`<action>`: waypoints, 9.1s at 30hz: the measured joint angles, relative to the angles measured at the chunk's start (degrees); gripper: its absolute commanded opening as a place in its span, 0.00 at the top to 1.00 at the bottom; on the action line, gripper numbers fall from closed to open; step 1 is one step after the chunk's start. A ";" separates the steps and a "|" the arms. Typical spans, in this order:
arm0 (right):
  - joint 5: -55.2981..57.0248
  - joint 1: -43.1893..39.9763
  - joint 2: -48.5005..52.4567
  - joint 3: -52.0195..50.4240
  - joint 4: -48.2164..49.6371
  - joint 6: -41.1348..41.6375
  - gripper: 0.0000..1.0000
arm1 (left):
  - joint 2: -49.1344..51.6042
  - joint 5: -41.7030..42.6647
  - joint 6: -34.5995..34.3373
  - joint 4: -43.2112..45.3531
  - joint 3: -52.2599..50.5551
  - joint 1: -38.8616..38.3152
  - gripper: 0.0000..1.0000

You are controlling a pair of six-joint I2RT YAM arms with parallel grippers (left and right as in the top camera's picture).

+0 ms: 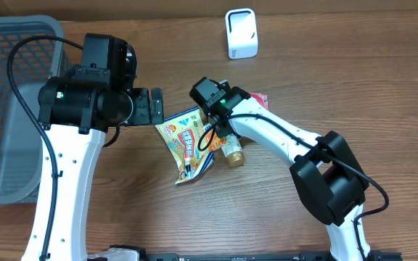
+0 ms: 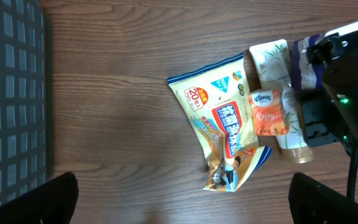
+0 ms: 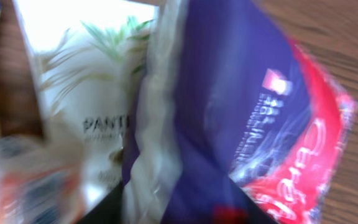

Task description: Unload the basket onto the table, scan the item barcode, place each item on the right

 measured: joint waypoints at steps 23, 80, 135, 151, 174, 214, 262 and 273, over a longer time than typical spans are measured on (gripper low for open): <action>-24.46 -6.88 3.17 31.12 -26.93 -3.02 0.96 | 0.00 -0.02 0.00 0.00 0.00 0.00 0.00; -27.71 -37.57 1.22 13.81 -27.78 -5.42 0.00 | 0.00 -0.02 0.00 0.00 0.02 0.00 0.00; -57.57 -44.41 1.31 -6.49 -5.92 -7.69 0.84 | 0.00 -0.02 0.00 0.00 0.02 0.00 0.00; -20.76 -38.23 -1.99 12.11 -30.69 4.83 0.93 | 0.00 -0.02 0.00 0.00 0.02 0.00 0.00; 2.56 -19.08 -5.22 5.84 -37.03 18.67 0.90 | 0.00 -0.02 0.00 0.00 0.00 0.00 0.00; -27.41 1.73 -5.44 11.15 -18.93 14.80 0.66 | 0.00 0.00 0.00 0.00 0.02 0.00 0.00; -45.00 -12.66 -5.55 7.32 -22.77 -1.70 0.52 | 0.00 -0.02 0.00 0.00 0.02 0.00 0.00; -35.80 -22.49 -5.57 8.70 -29.49 -3.45 0.47 | 0.00 0.00 0.00 0.00 0.02 0.00 0.00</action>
